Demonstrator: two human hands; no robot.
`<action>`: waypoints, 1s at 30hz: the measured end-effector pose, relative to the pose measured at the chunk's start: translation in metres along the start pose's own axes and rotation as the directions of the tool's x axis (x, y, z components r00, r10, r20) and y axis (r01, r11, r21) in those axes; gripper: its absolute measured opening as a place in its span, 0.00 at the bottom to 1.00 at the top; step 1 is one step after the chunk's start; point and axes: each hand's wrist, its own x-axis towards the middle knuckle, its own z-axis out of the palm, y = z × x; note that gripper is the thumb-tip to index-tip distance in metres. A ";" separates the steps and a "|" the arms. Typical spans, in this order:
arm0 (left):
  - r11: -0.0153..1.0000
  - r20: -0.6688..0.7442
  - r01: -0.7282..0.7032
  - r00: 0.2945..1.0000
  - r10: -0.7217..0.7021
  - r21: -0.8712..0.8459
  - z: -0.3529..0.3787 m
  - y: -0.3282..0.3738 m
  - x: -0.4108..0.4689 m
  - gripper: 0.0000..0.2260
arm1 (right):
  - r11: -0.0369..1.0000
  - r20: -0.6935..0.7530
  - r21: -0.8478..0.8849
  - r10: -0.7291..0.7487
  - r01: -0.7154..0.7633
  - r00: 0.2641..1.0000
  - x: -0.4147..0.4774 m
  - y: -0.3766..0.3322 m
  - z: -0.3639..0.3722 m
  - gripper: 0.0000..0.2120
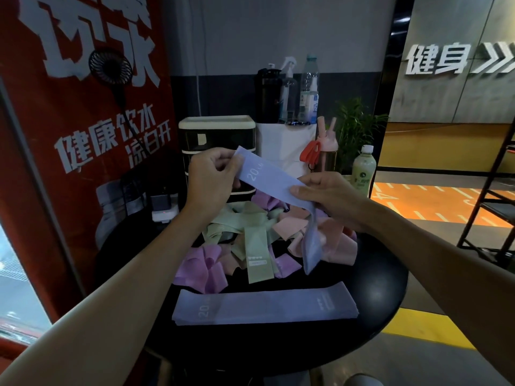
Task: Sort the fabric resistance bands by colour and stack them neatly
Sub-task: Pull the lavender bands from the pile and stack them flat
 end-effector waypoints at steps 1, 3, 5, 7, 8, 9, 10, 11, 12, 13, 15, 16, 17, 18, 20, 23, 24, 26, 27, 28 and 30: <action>1.000 -0.027 0.012 1.000 -0.012 0.013 -0.004 -0.001 0.002 0.04 | 1.000 0.003 0.008 0.016 -0.016 1.000 -0.002 0.002 -0.001 0.11; 0.999 -0.063 0.020 0.998 -0.018 0.041 -0.013 -0.004 0.005 0.05 | 0.999 0.004 0.027 0.045 -0.045 0.999 -0.005 0.007 -0.004 0.13; 0.998 -0.080 0.020 0.997 -0.015 0.054 -0.023 -0.007 0.008 0.04 | 0.997 0.021 0.055 0.058 -0.059 0.998 -0.010 0.009 -0.006 0.13; 0.996 -0.102 0.031 0.995 -0.022 0.085 -0.033 -0.009 0.008 0.04 | 0.996 0.045 0.065 0.063 -0.066 0.997 -0.016 0.009 -0.007 0.18; 0.994 -0.113 0.037 0.993 -0.025 0.106 -0.039 -0.010 0.007 0.04 | 0.996 0.054 0.056 0.060 -0.063 0.997 -0.019 0.010 -0.008 0.22; 0.992 -0.123 0.042 0.992 -0.027 0.121 -0.044 -0.011 0.005 0.05 | 0.998 0.061 0.043 0.052 -0.054 0.997 -0.022 0.012 -0.009 0.25; 0.990 -0.134 0.046 0.991 -0.028 0.131 -0.050 -0.013 0.004 0.05 | 0.998 0.063 0.034 0.044 -0.047 0.997 -0.025 0.015 -0.010 0.26; 0.989 -0.148 0.050 0.989 -0.030 0.139 -0.055 -0.015 0.002 0.04 | 0.998 0.067 0.033 0.043 -0.045 0.997 -0.028 0.017 -0.011 0.25; 0.987 -0.163 0.058 0.986 -0.033 0.150 -0.061 -0.017 0.000 0.04 | 0.998 0.068 0.037 0.051 -0.053 0.996 -0.031 0.021 -0.013 0.22; 0.984 -0.174 0.067 0.984 -0.037 0.165 -0.067 -0.020 -0.002 0.05 | 0.997 0.071 0.039 0.061 -0.064 0.996 -0.034 0.023 -0.015 0.18; 0.977 -0.172 0.085 0.984 -0.051 0.195 -0.078 -0.024 -0.008 0.06 | 0.994 0.087 0.058 0.091 -0.096 0.992 -0.041 0.026 -0.016 0.13; 0.975 -0.160 0.092 0.985 -0.060 0.204 -0.082 -0.026 -0.012 0.06 | 0.989 0.103 0.084 0.110 -0.119 0.989 -0.044 0.029 -0.017 0.13; 0.973 -0.146 0.097 0.987 -0.067 0.210 -0.086 -0.029 -0.017 0.06 | 0.985 0.124 0.102 0.124 -0.137 0.984 -0.047 0.031 -0.018 0.14; 0.972 -0.133 0.103 0.988 -0.076 0.212 -0.089 -0.031 -0.022 0.06 | 0.984 0.141 0.099 0.135 -0.150 0.981 -0.049 0.035 -0.019 0.17; 0.971 -0.128 0.124 0.987 -0.099 0.206 -0.092 -0.036 -0.032 0.06 | 0.979 0.141 0.110 0.155 -0.171 0.978 -0.054 0.041 -0.018 0.24; 0.963 -0.138 0.167 0.981 -0.139 0.211 -0.097 -0.042 -0.049 0.06 | 0.928 0.086 0.292 0.217 -0.233 0.972 -0.064 0.052 -0.016 0.32; 0.961 -0.131 0.178 0.980 -0.153 0.212 -0.099 -0.044 -0.056 0.06 | 0.914 0.060 0.331 0.229 -0.236 0.972 -0.068 0.055 -0.015 0.33; 0.950 -0.115 0.197 0.978 -0.174 0.240 -0.104 -0.049 -0.071 0.05 | 0.902 -0.004 0.371 0.241 -0.222 0.971 -0.078 0.060 -0.010 0.28; 0.943 -0.111 0.205 0.977 -0.182 0.262 -0.106 -0.051 -0.079 0.06 | 0.905 -0.050 0.371 0.242 -0.207 0.969 -0.084 0.060 -0.006 0.22; 0.935 -0.108 0.219 0.975 -0.196 0.278 -0.108 -0.054 -0.086 0.06 | 0.916 -0.110 0.353 0.243 -0.191 0.964 -0.088 0.062 -0.003 0.17; 0.924 -0.104 0.256 0.966 -0.236 0.284 -0.110 -0.057 -0.101 0.07 | 0.951 -0.224 0.252 0.239 -0.181 0.945 -0.097 0.067 0.004 0.09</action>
